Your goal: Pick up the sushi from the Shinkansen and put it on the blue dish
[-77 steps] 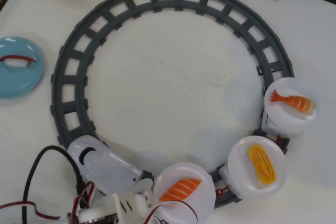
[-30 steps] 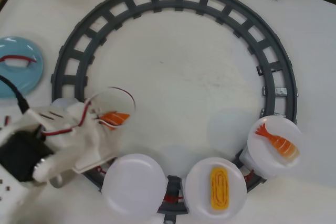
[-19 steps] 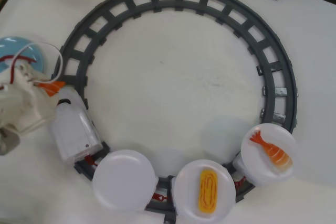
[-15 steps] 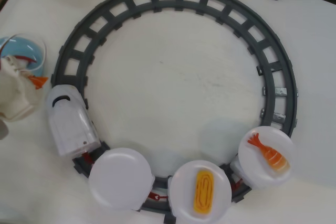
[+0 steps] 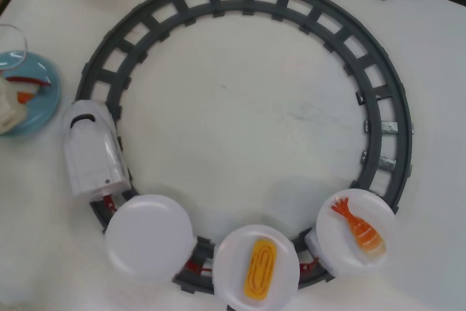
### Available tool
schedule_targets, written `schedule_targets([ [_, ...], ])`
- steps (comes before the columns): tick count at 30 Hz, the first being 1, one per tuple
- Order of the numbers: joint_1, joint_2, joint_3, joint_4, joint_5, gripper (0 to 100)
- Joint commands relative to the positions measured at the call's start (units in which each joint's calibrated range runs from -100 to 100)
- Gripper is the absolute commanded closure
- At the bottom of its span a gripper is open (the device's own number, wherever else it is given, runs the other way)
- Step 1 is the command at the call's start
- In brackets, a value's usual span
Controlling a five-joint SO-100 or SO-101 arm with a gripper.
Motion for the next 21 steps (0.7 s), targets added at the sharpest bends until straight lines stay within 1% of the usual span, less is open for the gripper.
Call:
schedule_targets([
  [1,-0.63,3.22,-8.05,-0.18,-1.37,97],
  [6,-0.81,8.53,-12.28,-0.01,-1.89,96],
  [12,-0.01,9.53,-12.73,-0.01,-1.89,86],
  [15,0.07,9.19,-13.01,0.08,-1.89,82],
  [21,0.78,5.79,-13.1,1.95,-1.84,78],
])
